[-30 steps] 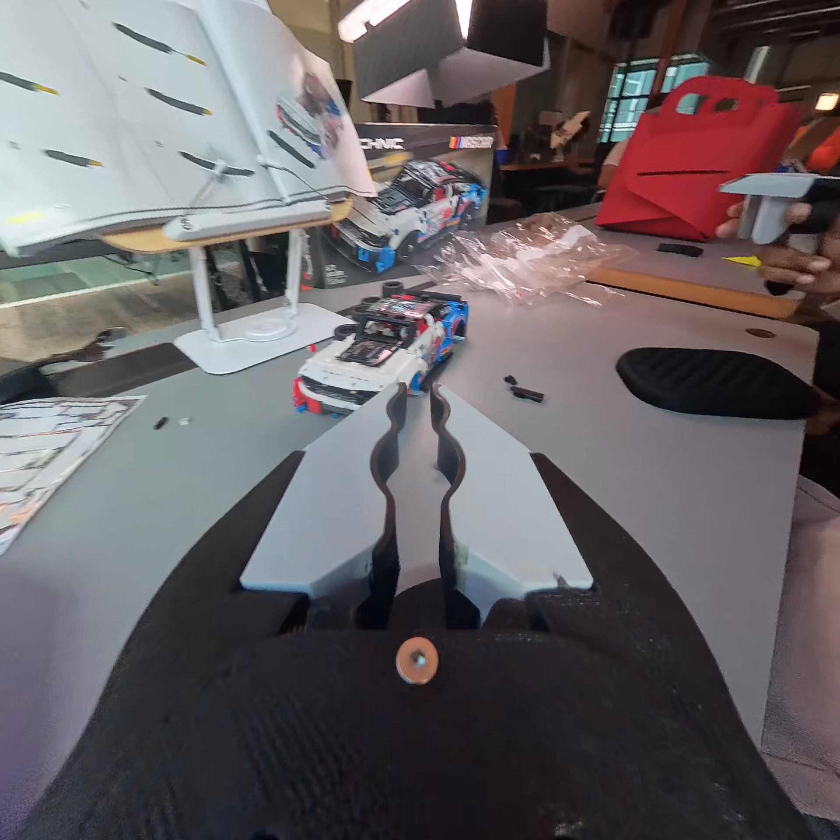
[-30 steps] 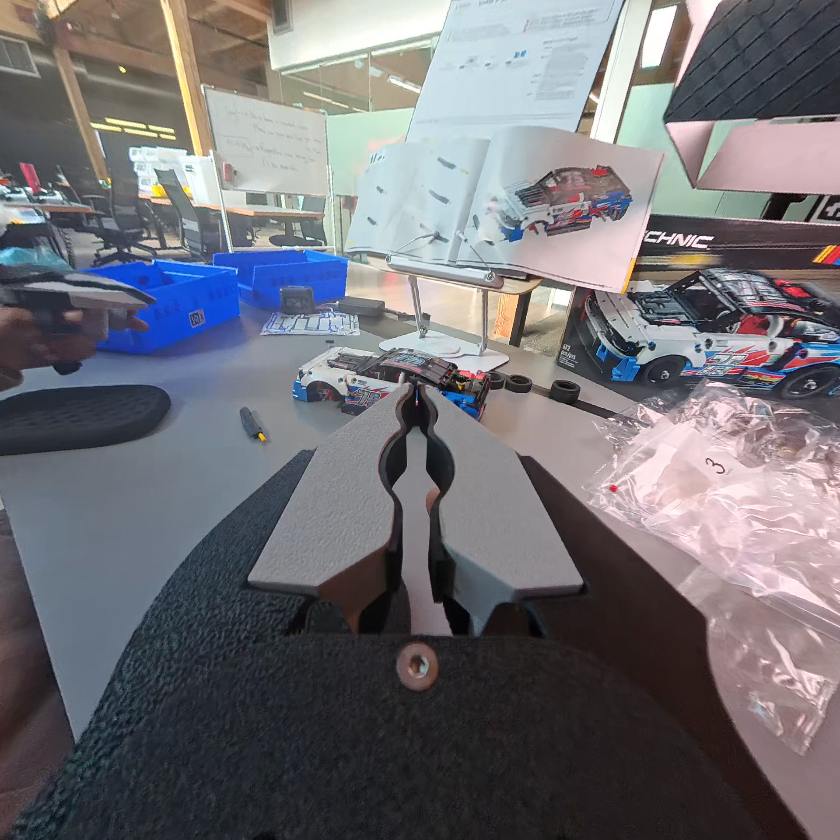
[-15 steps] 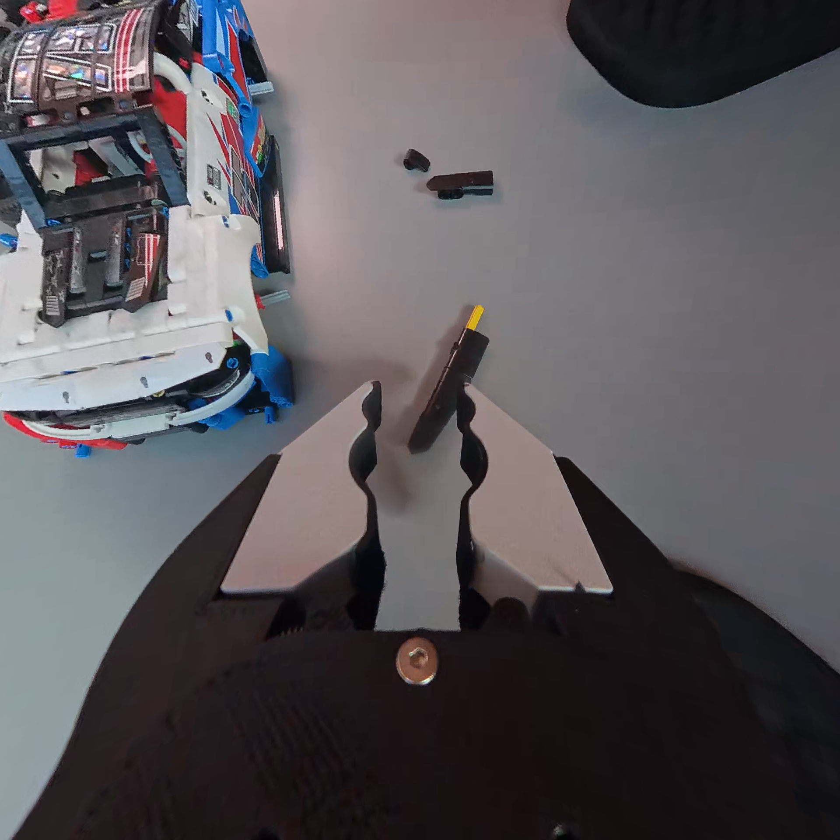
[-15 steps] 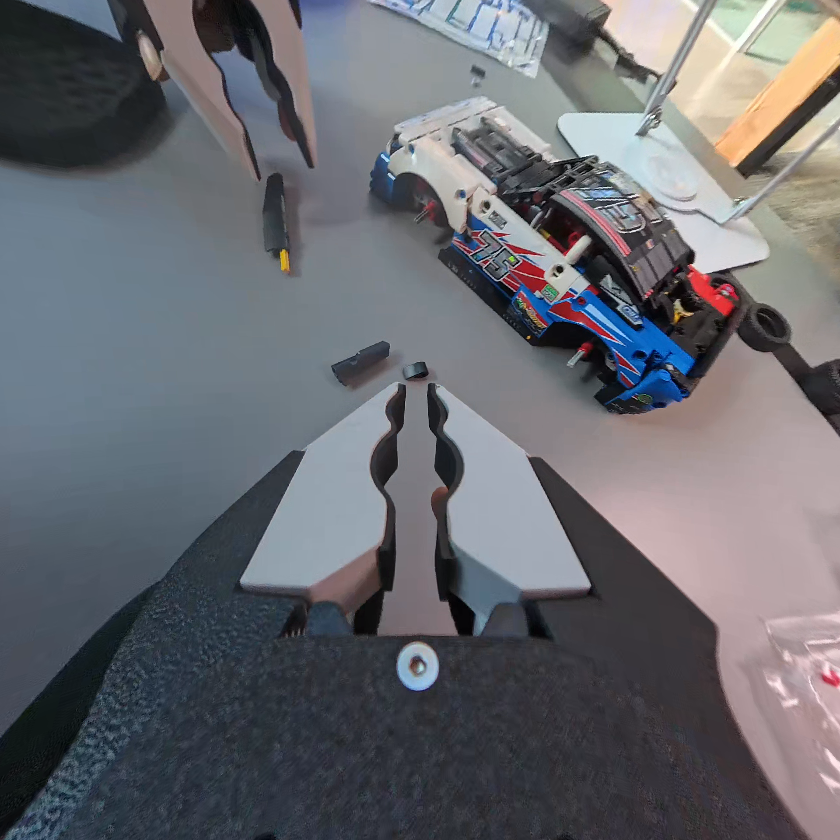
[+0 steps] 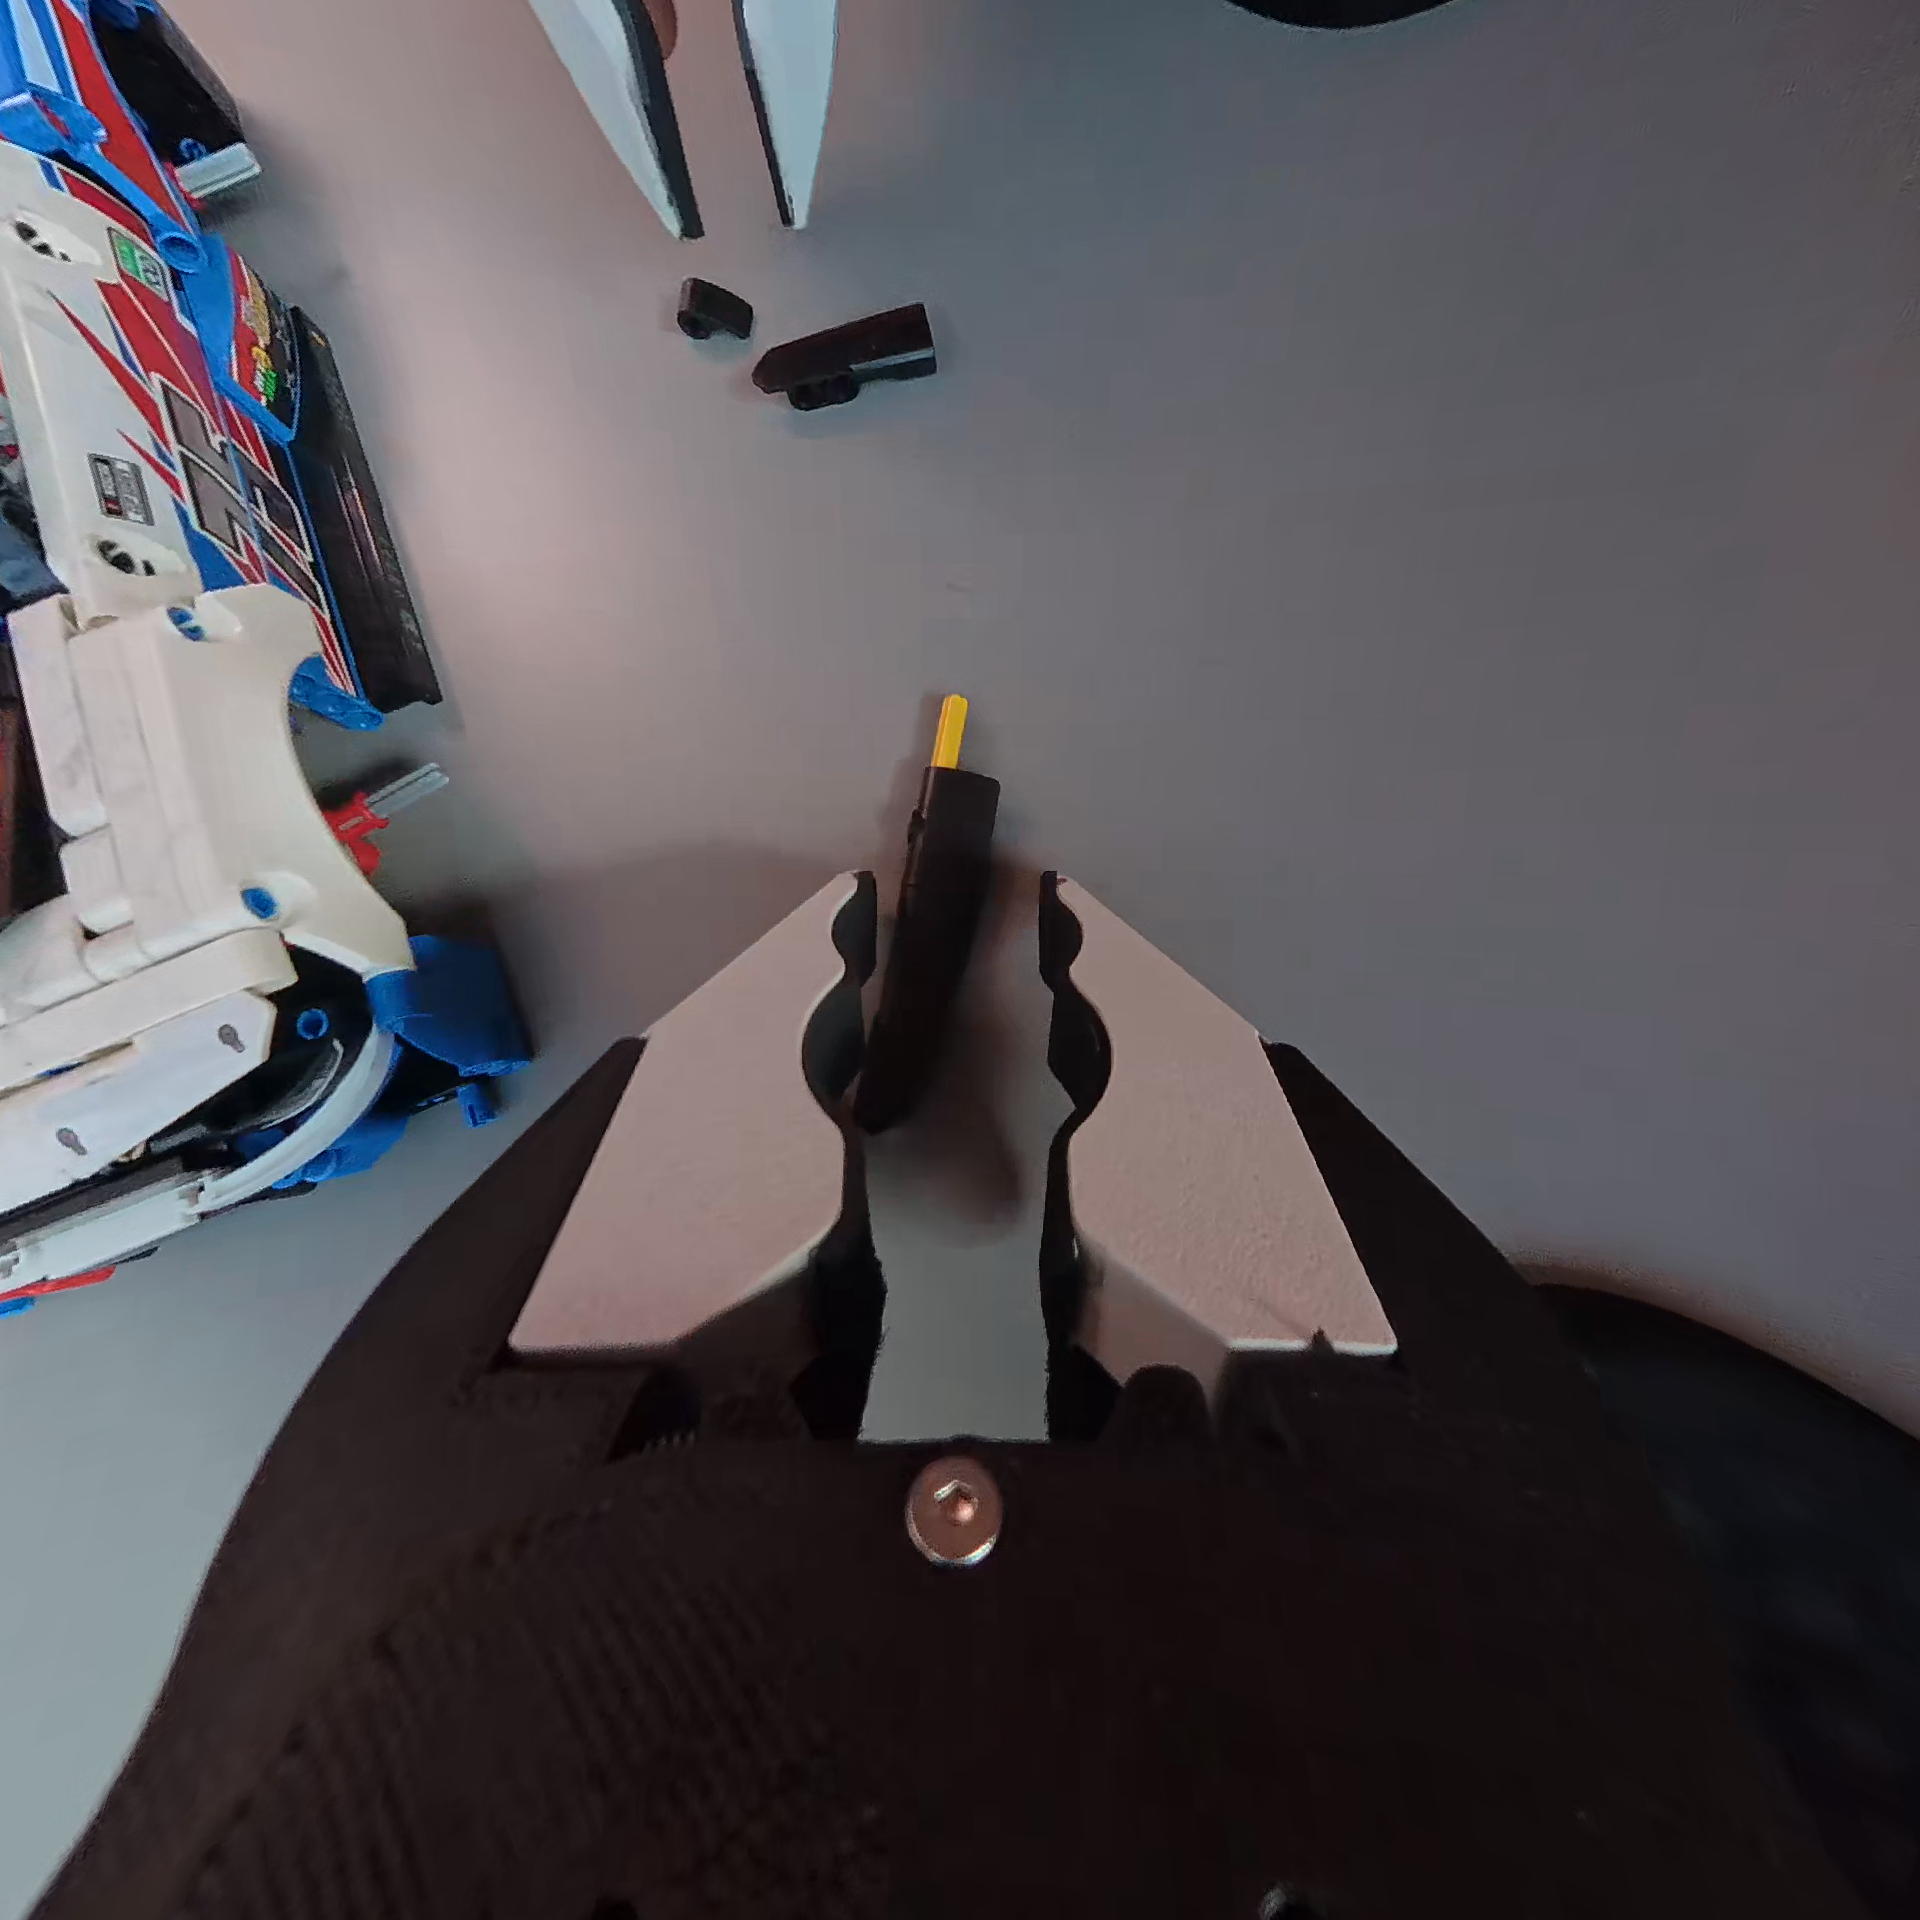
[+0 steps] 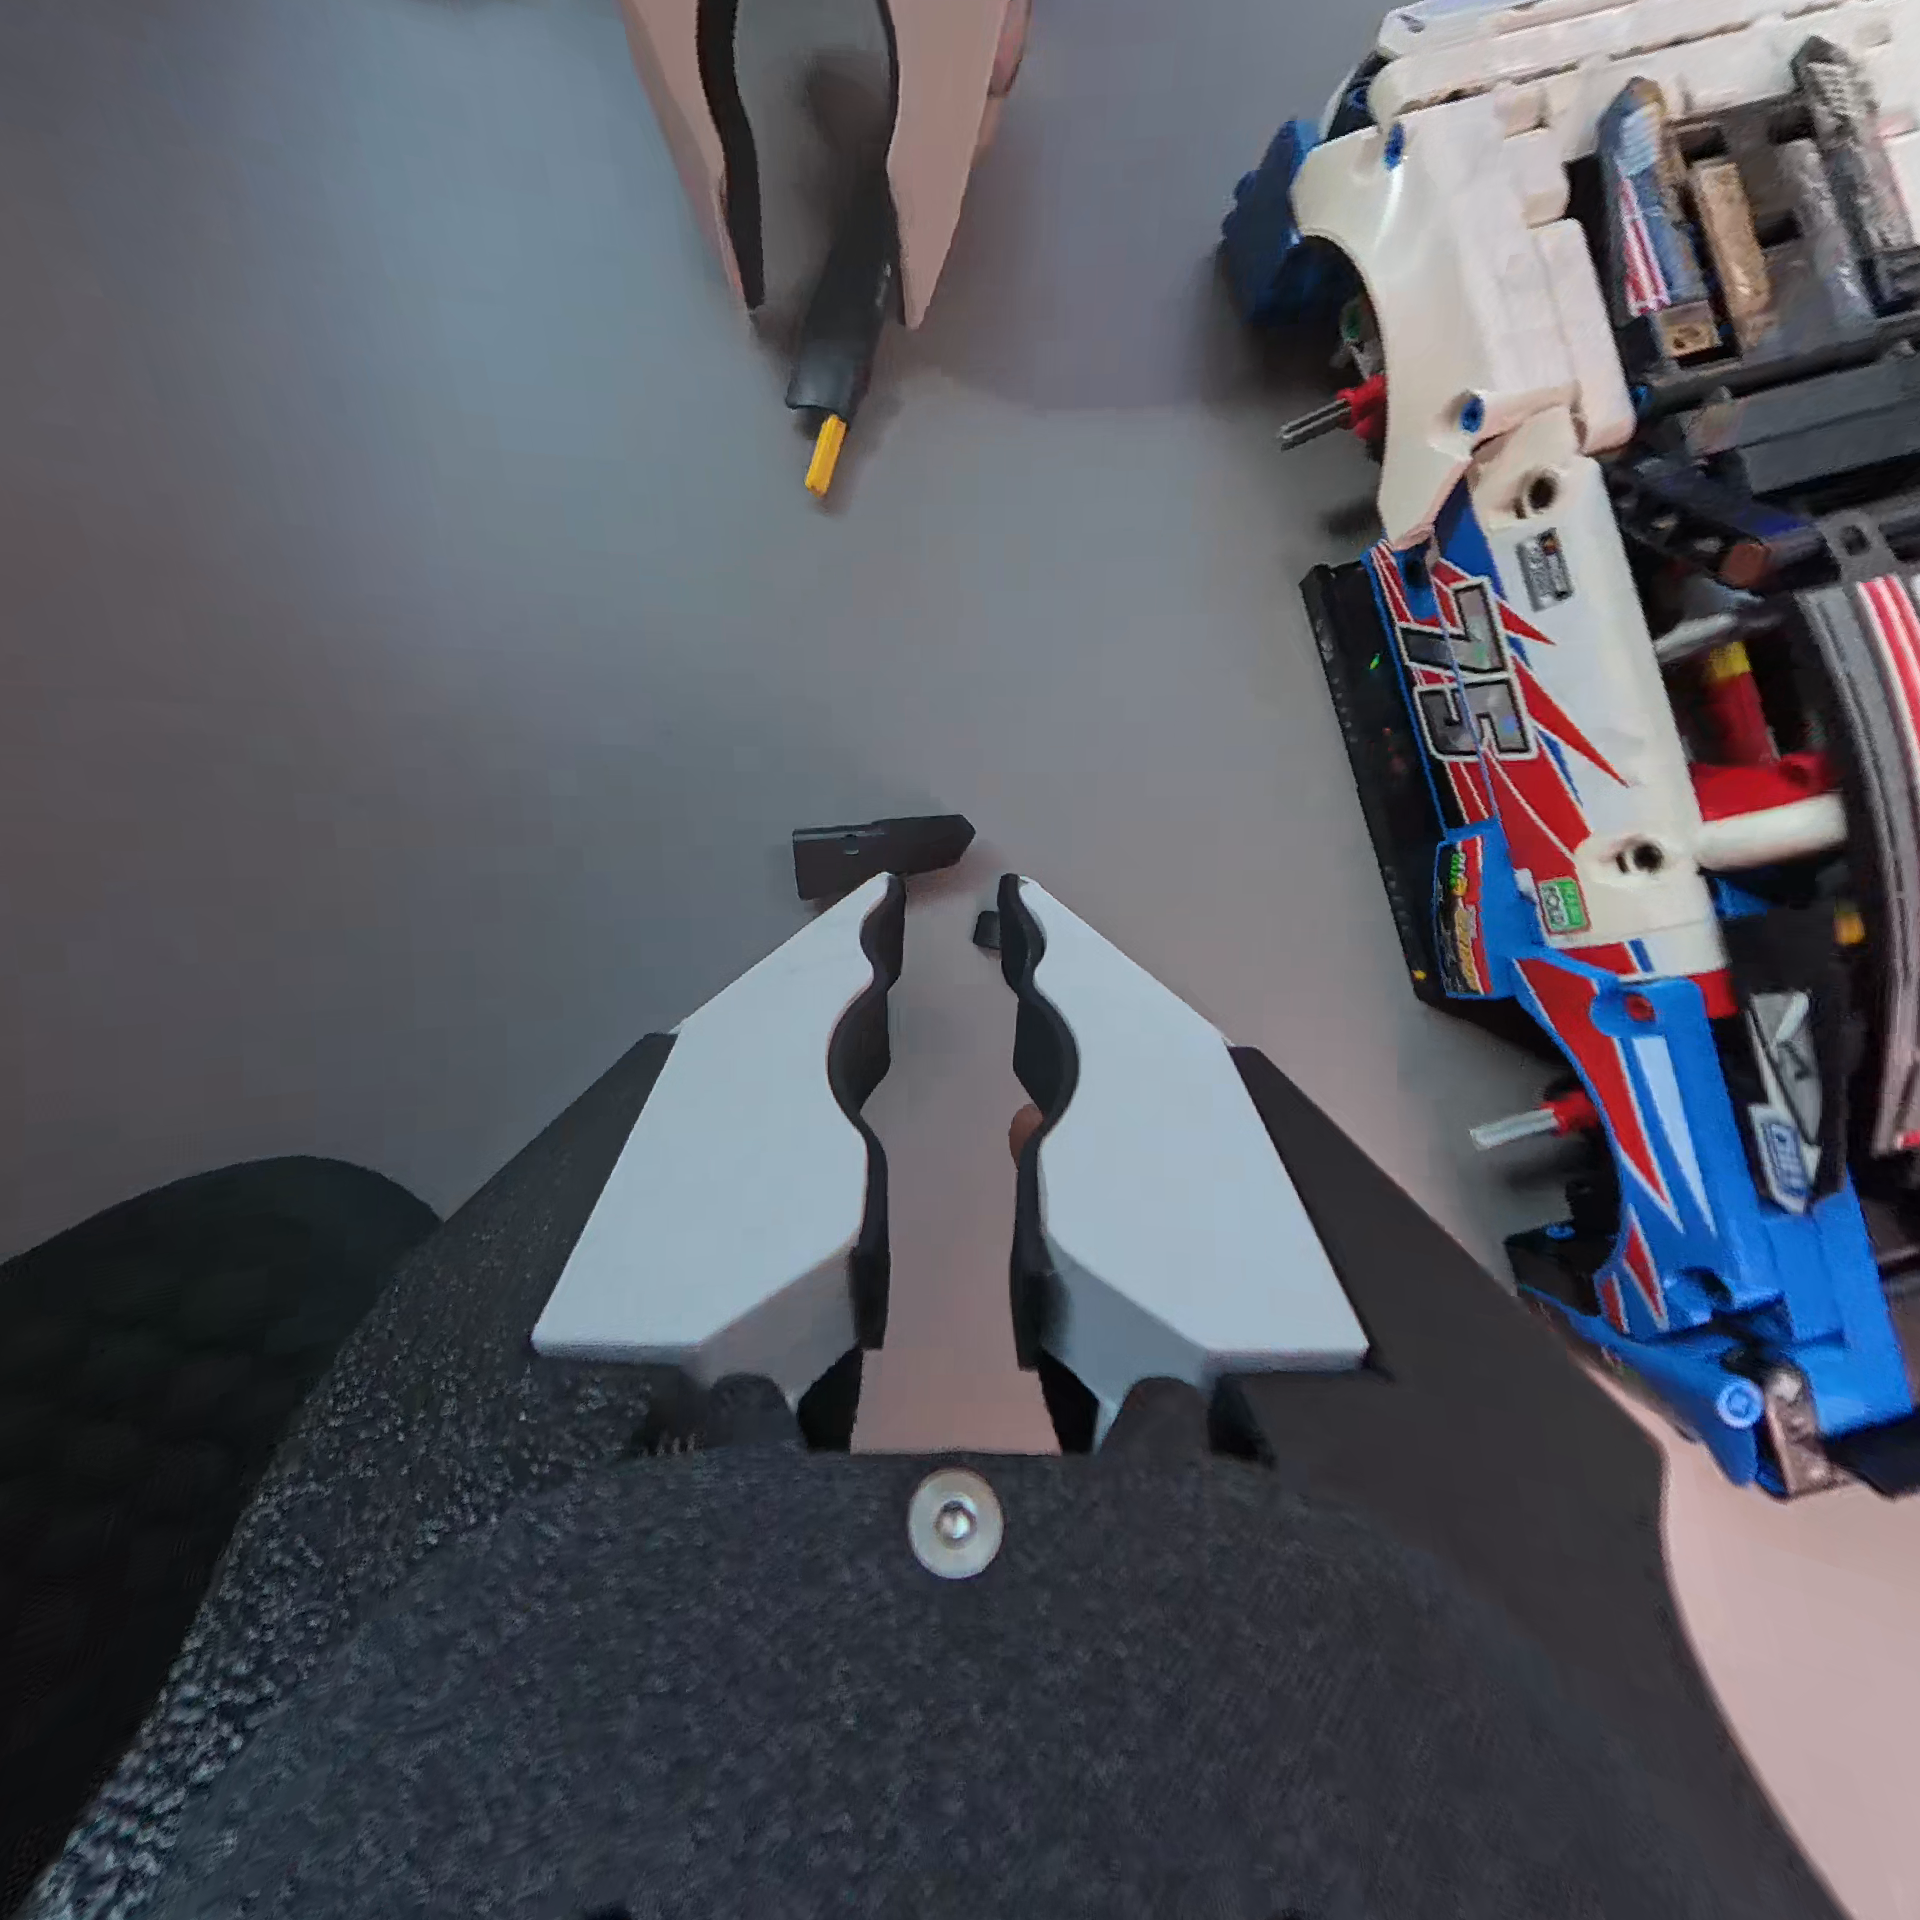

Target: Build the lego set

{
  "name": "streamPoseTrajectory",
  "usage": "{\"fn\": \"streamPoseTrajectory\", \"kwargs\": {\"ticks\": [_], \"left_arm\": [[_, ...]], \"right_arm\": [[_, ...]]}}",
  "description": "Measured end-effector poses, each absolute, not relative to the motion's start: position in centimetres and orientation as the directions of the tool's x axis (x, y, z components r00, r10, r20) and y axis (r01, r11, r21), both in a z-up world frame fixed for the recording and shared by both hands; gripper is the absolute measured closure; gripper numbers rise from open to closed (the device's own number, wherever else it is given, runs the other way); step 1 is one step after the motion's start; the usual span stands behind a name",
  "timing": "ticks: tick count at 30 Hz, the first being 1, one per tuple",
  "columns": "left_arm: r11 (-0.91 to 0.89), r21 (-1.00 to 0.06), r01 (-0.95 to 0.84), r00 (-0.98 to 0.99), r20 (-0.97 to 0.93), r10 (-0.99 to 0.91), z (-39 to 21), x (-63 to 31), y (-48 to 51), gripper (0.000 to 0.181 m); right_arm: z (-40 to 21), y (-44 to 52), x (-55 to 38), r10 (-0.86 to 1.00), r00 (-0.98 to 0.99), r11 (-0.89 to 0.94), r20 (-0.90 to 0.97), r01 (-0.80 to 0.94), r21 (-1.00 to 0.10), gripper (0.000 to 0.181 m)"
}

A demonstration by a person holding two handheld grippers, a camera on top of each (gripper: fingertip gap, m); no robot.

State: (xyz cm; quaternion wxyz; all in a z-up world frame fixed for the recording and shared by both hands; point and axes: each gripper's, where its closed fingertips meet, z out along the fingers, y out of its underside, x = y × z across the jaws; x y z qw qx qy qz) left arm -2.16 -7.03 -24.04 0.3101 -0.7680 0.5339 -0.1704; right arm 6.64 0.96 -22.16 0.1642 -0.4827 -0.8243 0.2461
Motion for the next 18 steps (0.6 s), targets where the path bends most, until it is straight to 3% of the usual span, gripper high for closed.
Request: {"fn": "streamPoseTrajectory", "kwargs": {"ticks": [6,10,13,18], "left_arm": [[-0.198,-0.652,-0.732,0.374,-0.142,-0.917,-24.0,-2.2,-6.7,0.167],[-0.195,-0.689,-0.698,0.38,-0.125,-0.917,-23.9,-1.9,-6.5,0.167],[-0.19,-0.701,-0.688,0.373,-0.117,-0.92,-23.8,-2.0,-6.5,0.167],[-0.181,-0.722,-0.668,0.381,-0.123,-0.916,-23.5,-2.4,-6.5,0.165]], "right_arm": [[-22.9,0.5,6.7,0.727,-0.68,0.655,0.09,0.649,-0.388,0.144],[-23.7,0.0,6.5,0.649,-0.758,0.731,0.062,0.6,-0.324,0.139],[-24.4,-0.3,6.7,0.653,-0.757,0.726,0.026,0.616,-0.304,0.149],[-24.2,-1.4,8.5,0.774,-0.633,0.587,0.011,0.711,-0.386,0.172]]}}
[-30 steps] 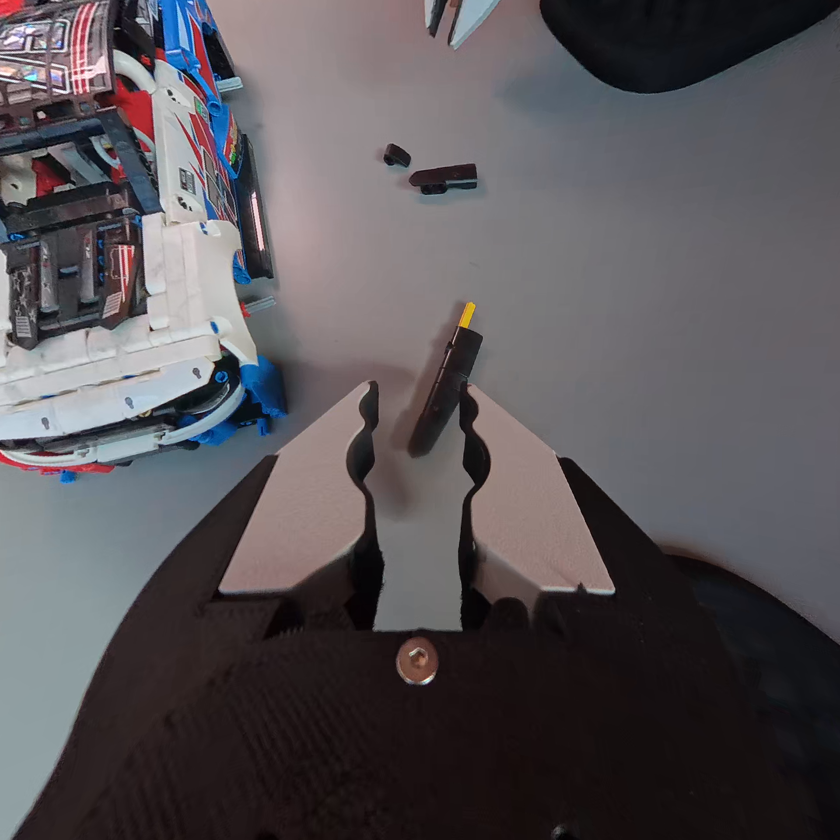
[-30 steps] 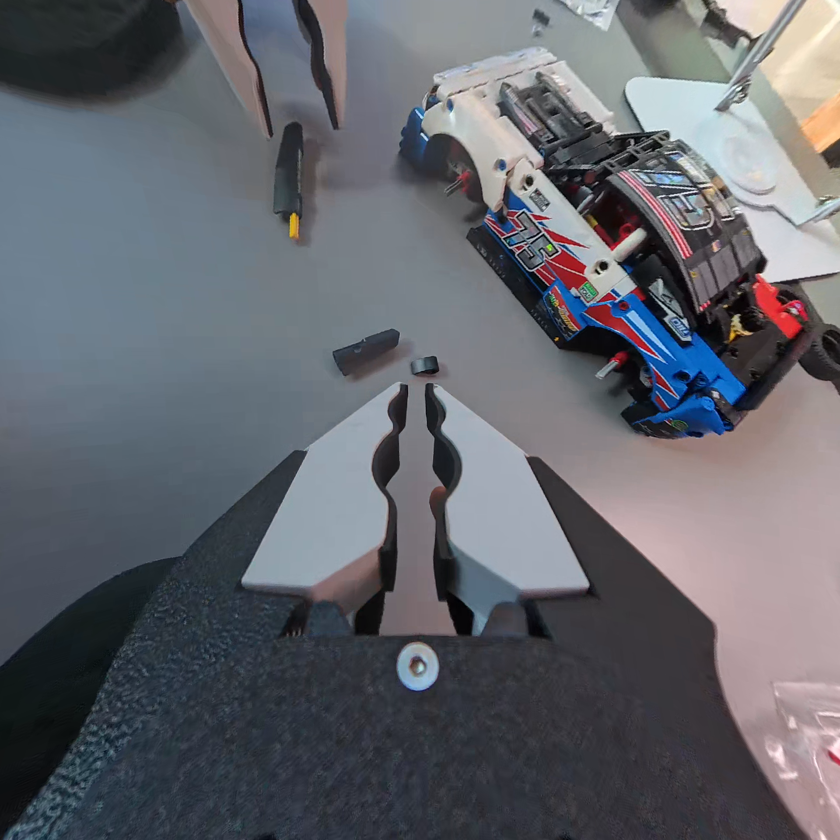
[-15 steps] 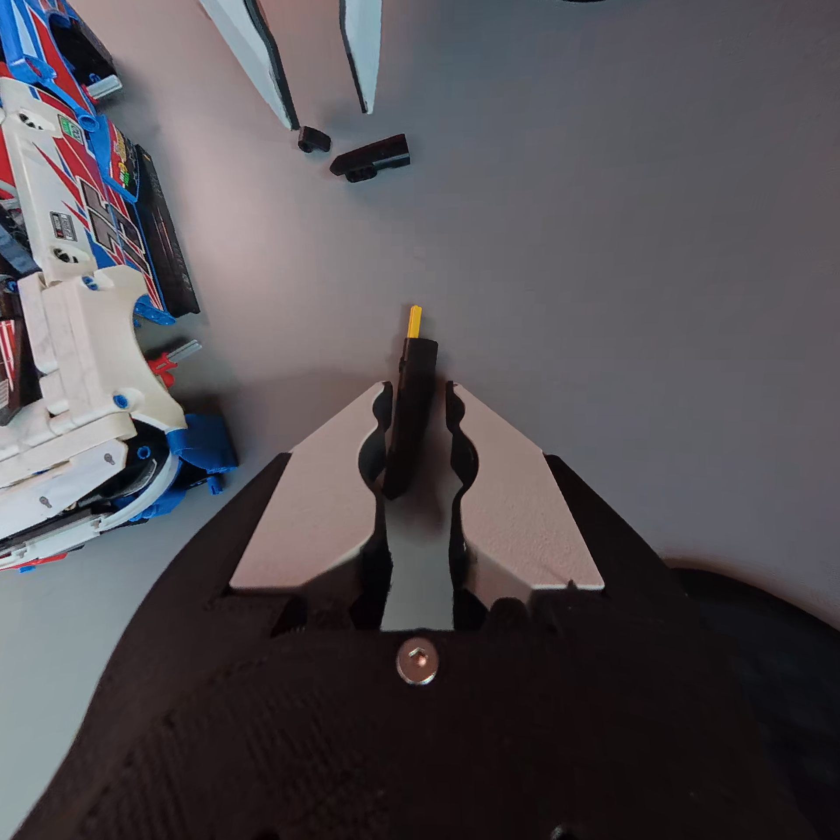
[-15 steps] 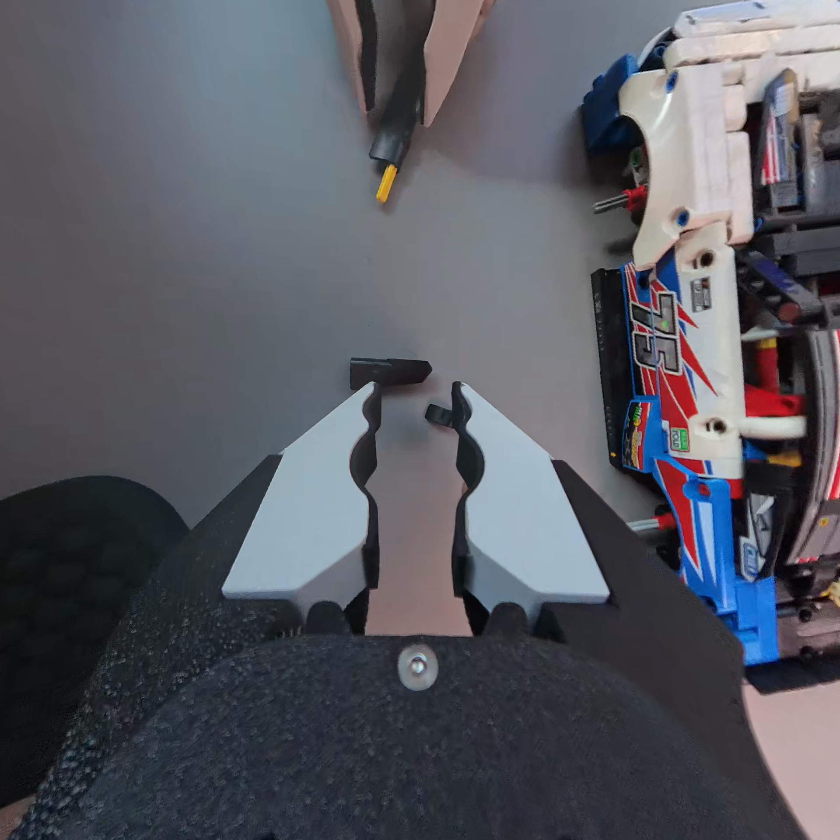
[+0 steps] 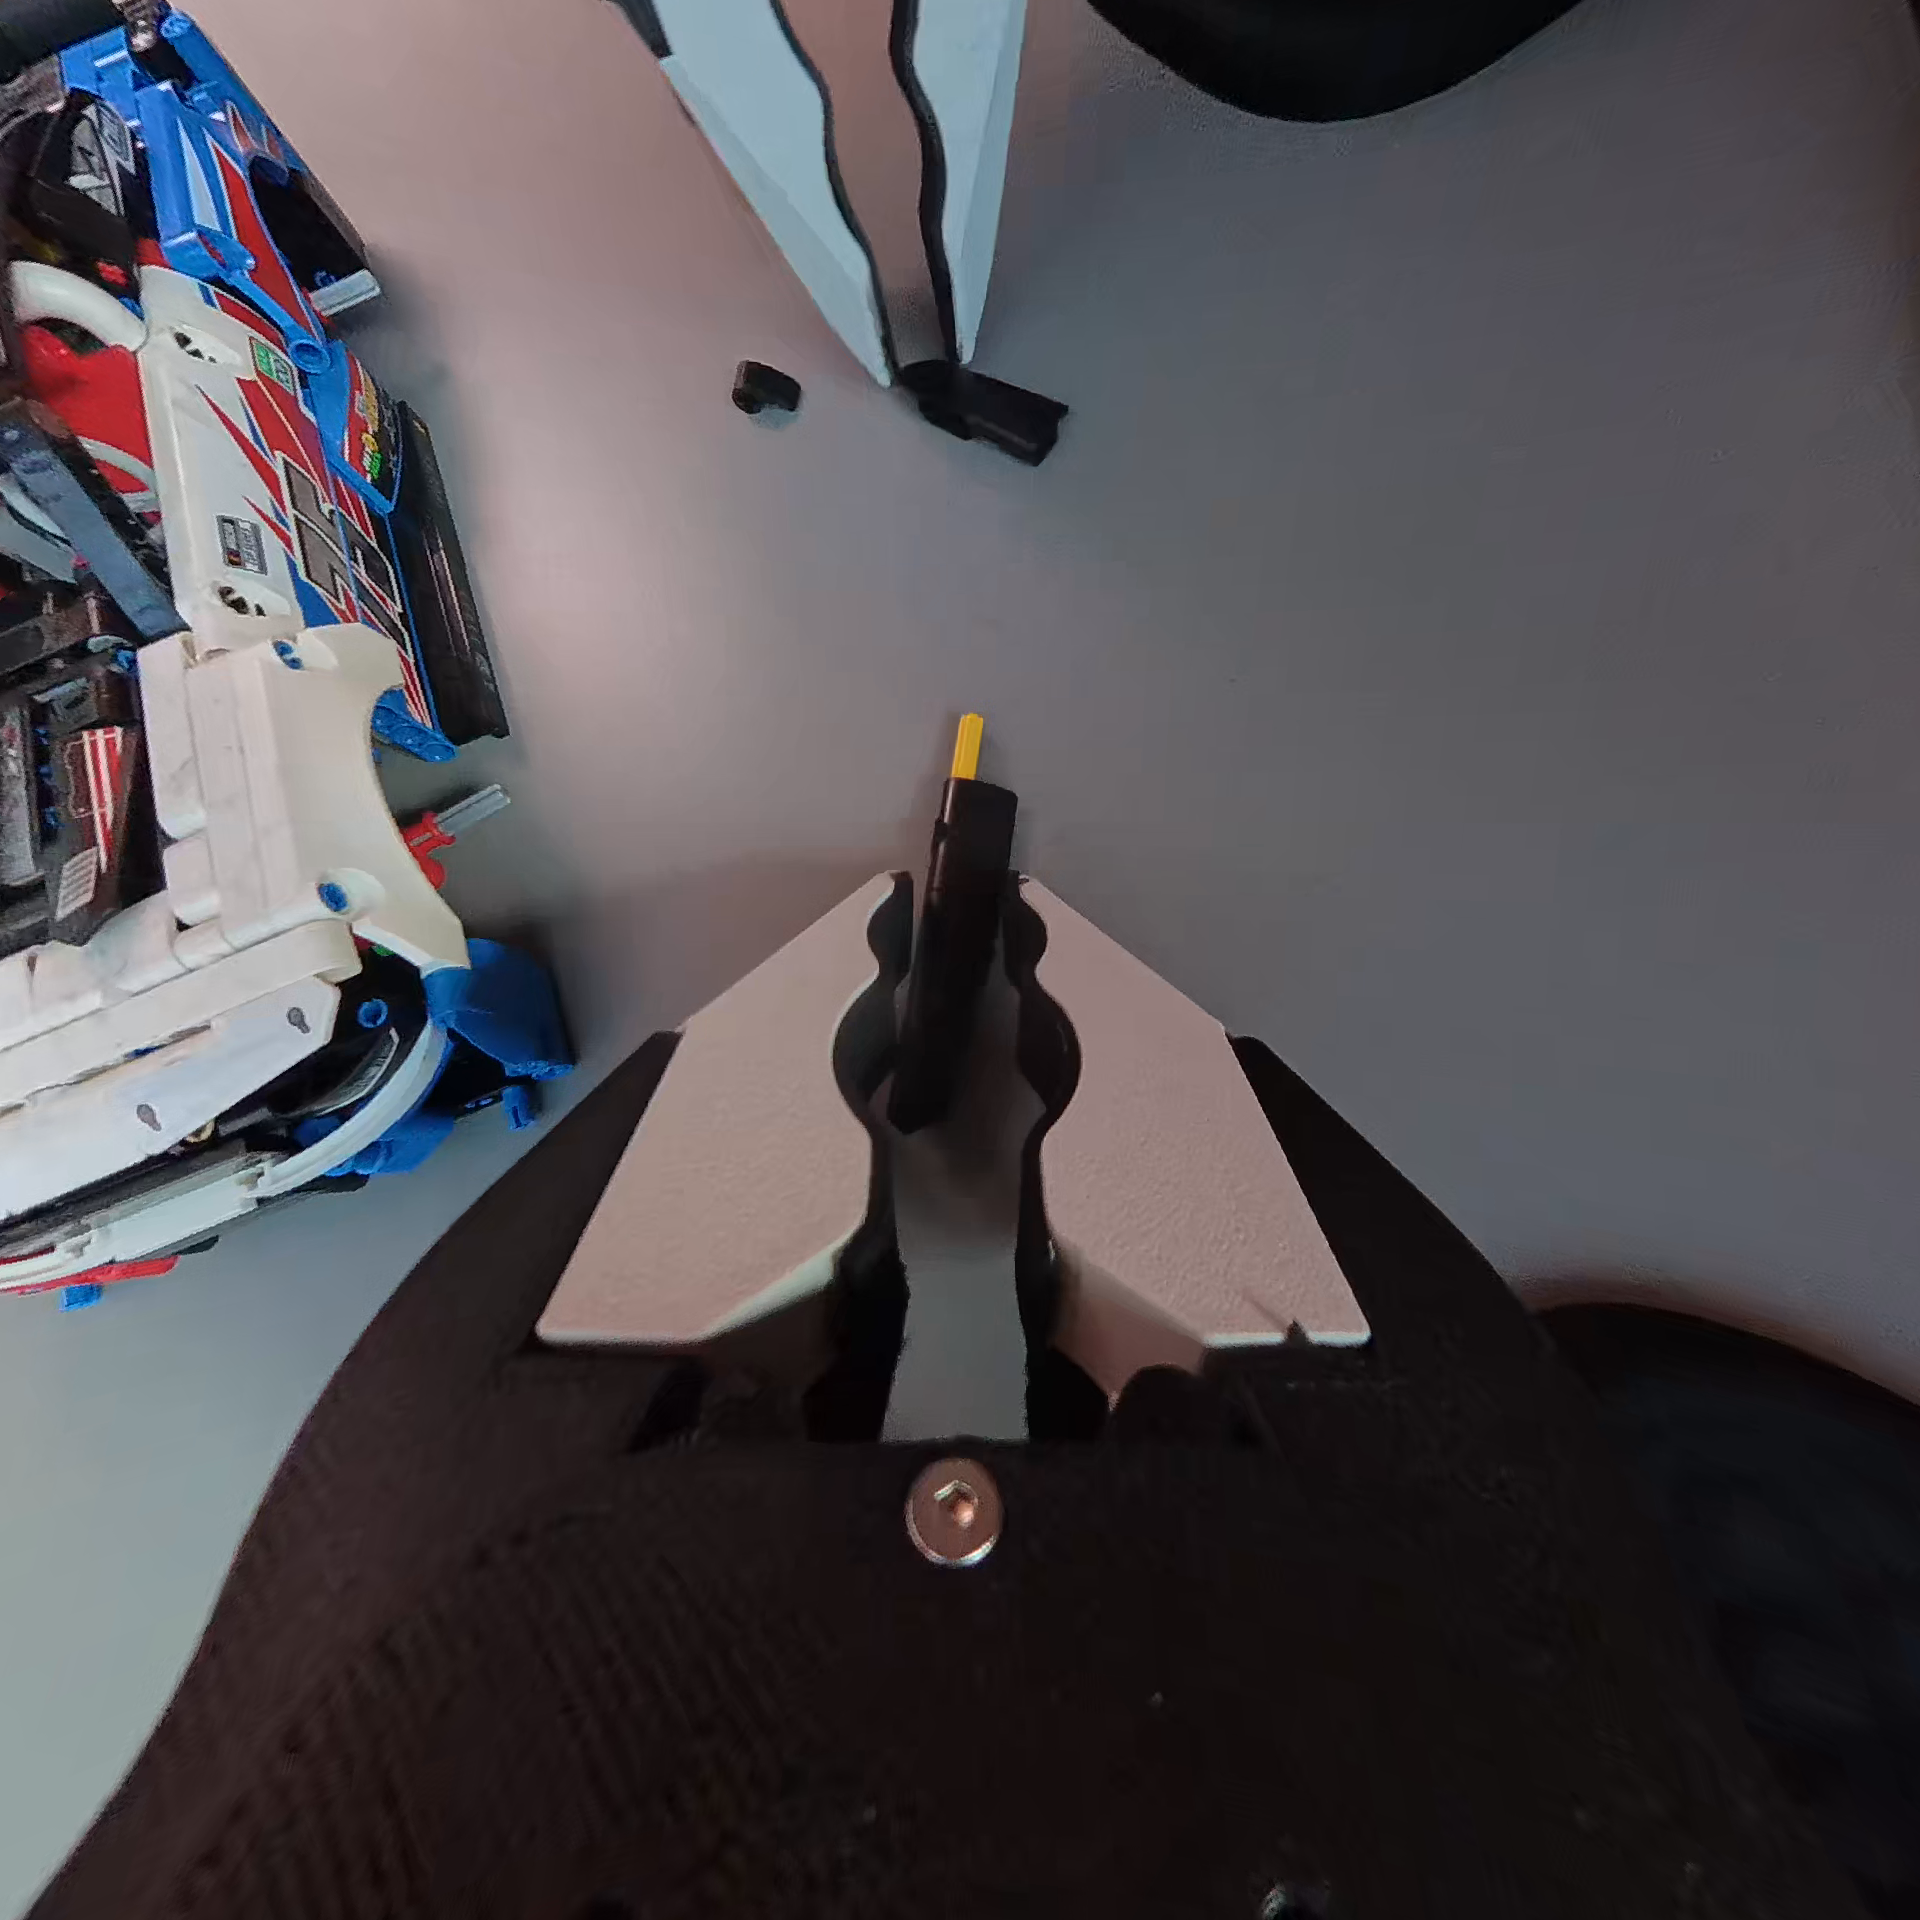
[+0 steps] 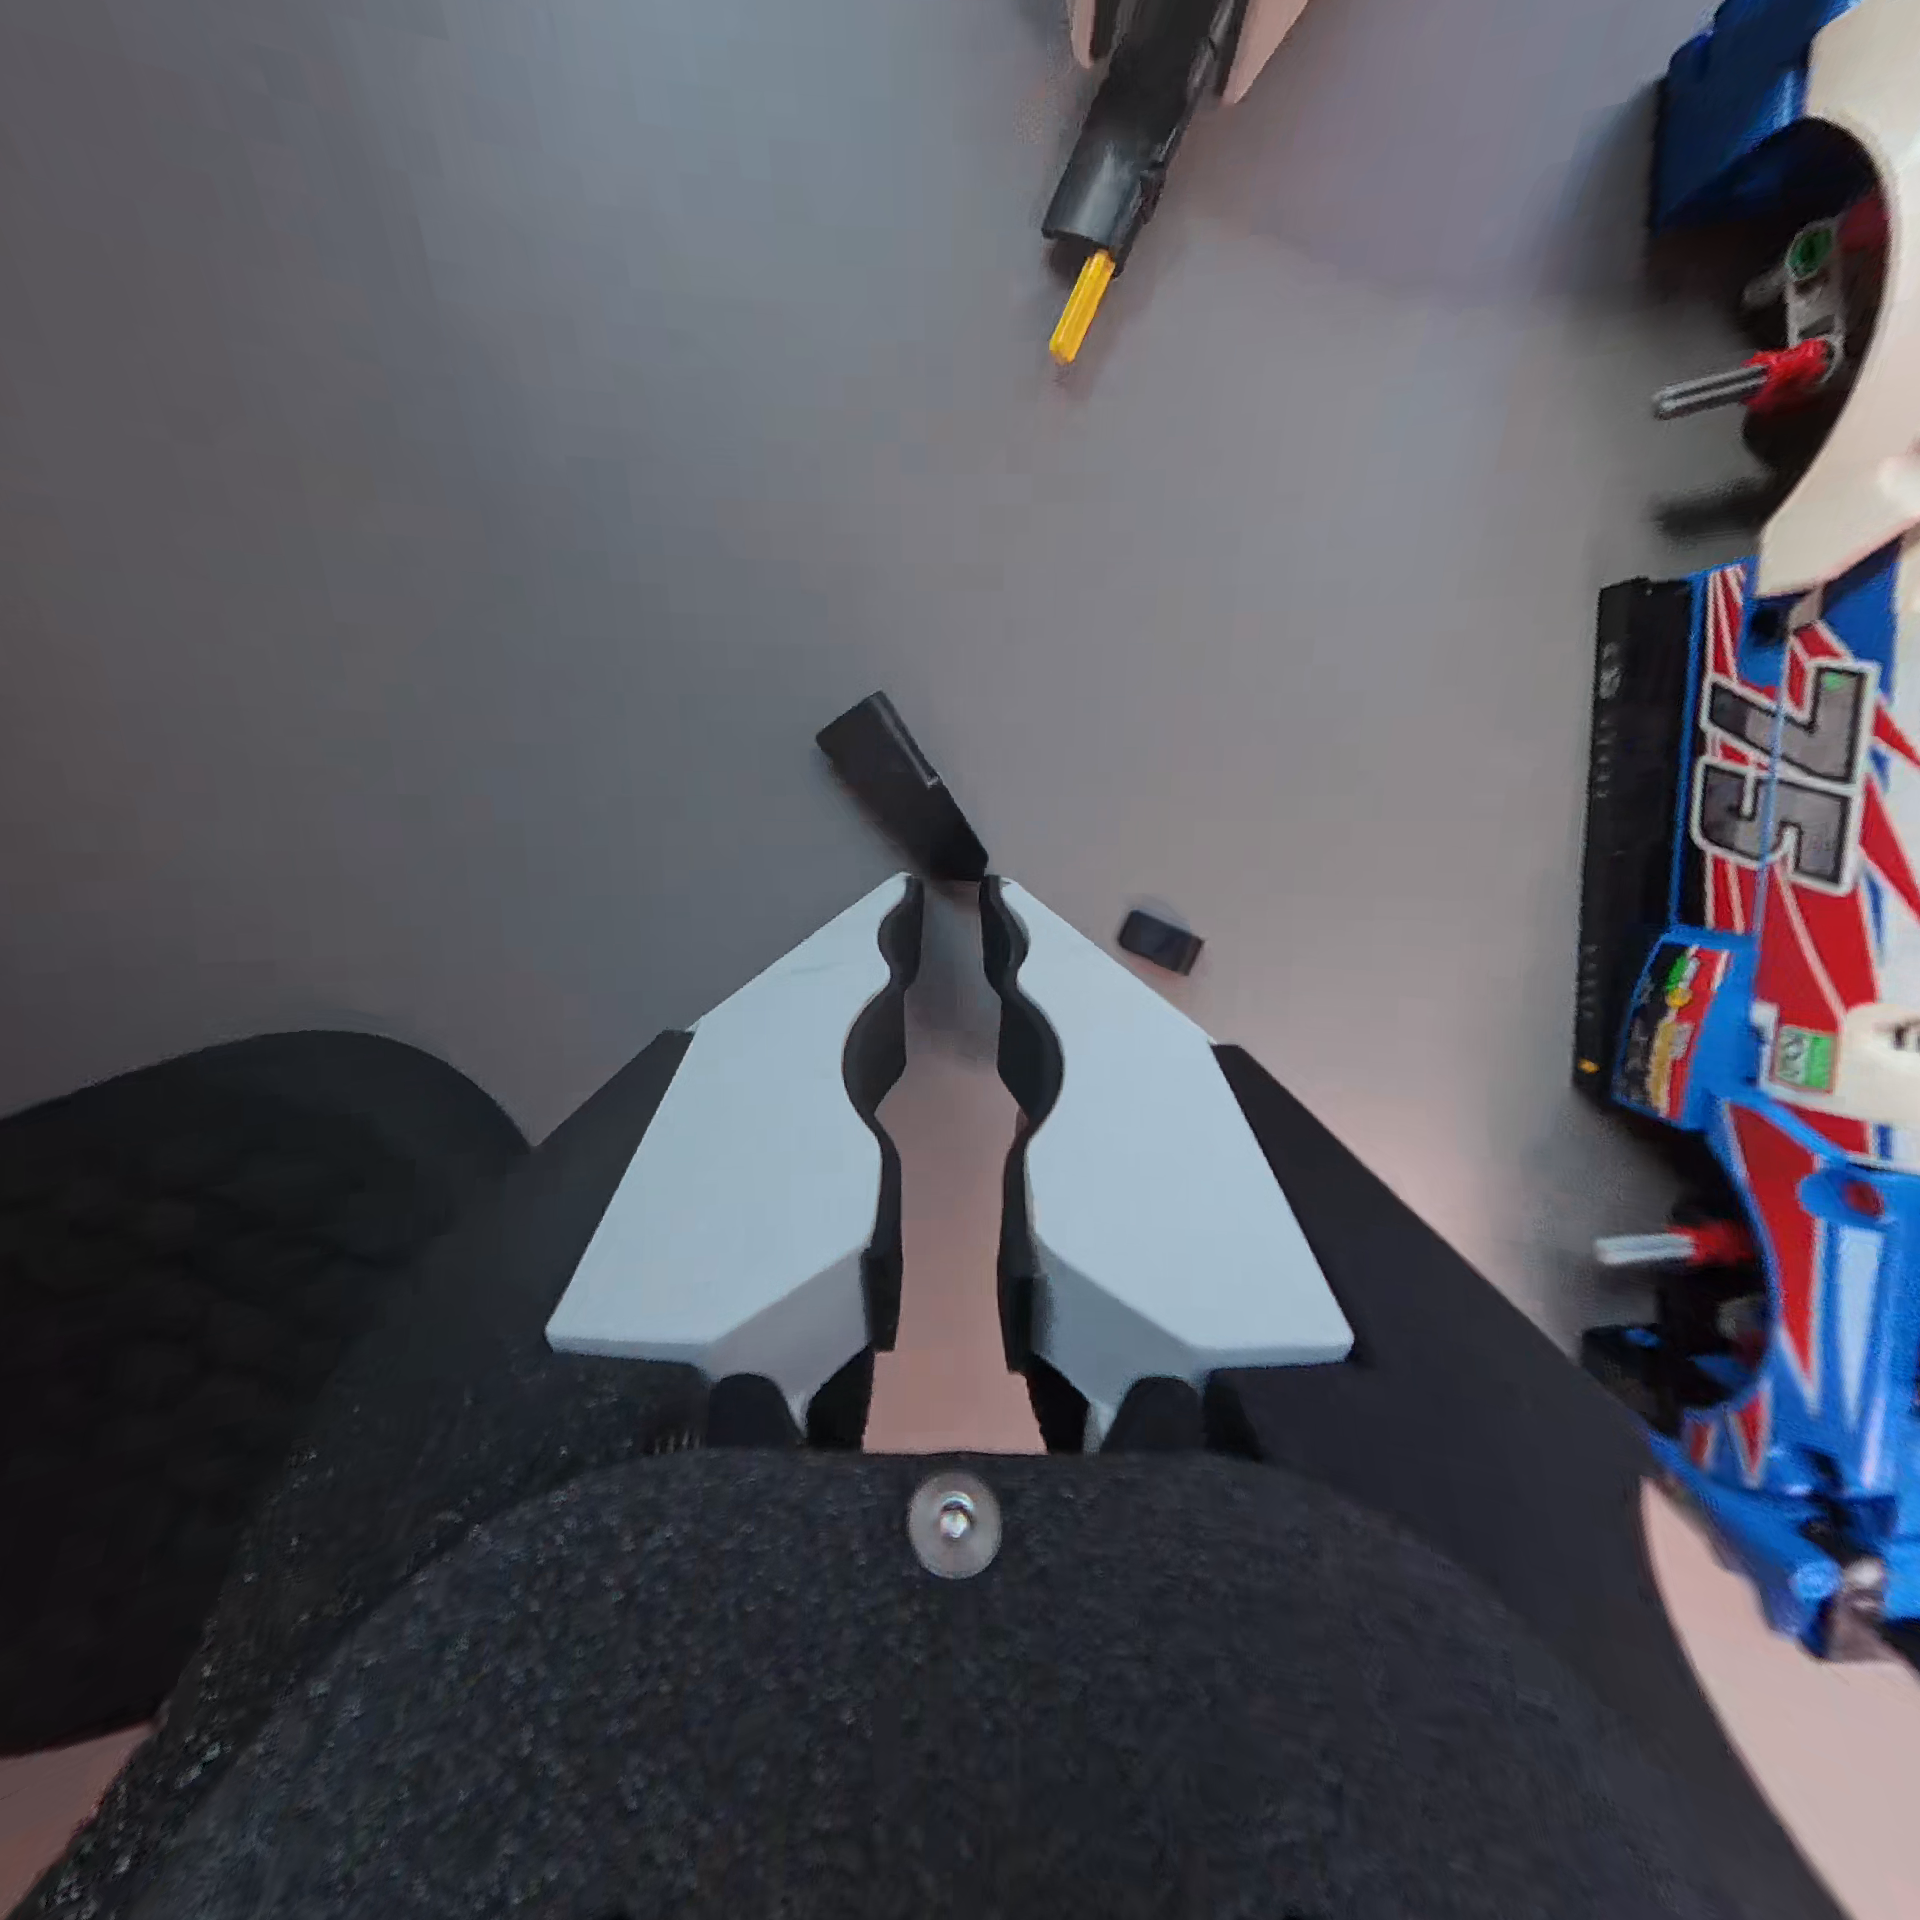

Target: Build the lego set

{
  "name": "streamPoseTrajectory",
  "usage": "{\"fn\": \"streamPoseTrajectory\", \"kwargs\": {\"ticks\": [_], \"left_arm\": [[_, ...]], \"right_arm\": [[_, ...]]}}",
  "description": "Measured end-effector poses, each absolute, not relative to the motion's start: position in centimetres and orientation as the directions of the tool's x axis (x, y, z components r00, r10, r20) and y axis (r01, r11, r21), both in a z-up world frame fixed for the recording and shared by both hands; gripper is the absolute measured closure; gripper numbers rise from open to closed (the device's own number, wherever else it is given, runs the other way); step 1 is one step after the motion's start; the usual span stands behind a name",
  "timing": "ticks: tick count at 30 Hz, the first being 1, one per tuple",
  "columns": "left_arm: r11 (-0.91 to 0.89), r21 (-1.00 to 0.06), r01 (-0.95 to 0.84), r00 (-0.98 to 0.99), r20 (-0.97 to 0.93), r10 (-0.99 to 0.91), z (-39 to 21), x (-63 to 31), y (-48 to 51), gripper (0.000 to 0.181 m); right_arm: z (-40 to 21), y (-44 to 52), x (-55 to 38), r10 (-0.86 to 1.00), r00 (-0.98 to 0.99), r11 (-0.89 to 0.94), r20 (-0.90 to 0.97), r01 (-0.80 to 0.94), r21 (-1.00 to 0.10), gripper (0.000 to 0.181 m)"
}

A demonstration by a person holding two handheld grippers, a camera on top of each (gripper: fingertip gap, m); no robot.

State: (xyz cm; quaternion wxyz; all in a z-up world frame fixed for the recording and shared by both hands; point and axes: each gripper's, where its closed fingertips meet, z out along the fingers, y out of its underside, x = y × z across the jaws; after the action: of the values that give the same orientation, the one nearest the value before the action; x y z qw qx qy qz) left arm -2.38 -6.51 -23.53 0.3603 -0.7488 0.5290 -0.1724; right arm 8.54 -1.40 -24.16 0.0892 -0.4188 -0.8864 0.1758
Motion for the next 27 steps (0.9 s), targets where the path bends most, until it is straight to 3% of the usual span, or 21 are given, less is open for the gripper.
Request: {"fn": "streamPoseTrajectory", "kwargs": {"ticks": [5,10,18,27], "left_arm": [[-0.207,-0.712,-0.67,0.394,-0.105,-0.913,-23.5,-3.1,-6.5,0.151],[-0.24,-0.677,-0.696,0.399,-0.087,-0.913,-23.8,-2.8,-6.1,0.145],[-0.263,-0.648,-0.715,0.415,-0.09,-0.905,-24.1,-2.6,-6.3,0.166],[-0.22,-0.672,-0.707,0.423,-0.152,-0.893,-23.8,-2.2,-6.7,0.167]], "right_arm": [[-22.6,-2.8,9.7,0.848,-0.529,0.475,0.036,0.728,-0.495,0.168],[-23.8,-3.4,8.6,0.851,-0.524,0.47,0.024,0.743,-0.477,0.159],[-24.3,-4.7,7.6,0.872,-0.487,0.442,0.044,0.746,-0.498,0.171],[-24.2,-4.6,4.5,0.902,-0.427,0.398,0.069,0.757,-0.518,0.171]]}}
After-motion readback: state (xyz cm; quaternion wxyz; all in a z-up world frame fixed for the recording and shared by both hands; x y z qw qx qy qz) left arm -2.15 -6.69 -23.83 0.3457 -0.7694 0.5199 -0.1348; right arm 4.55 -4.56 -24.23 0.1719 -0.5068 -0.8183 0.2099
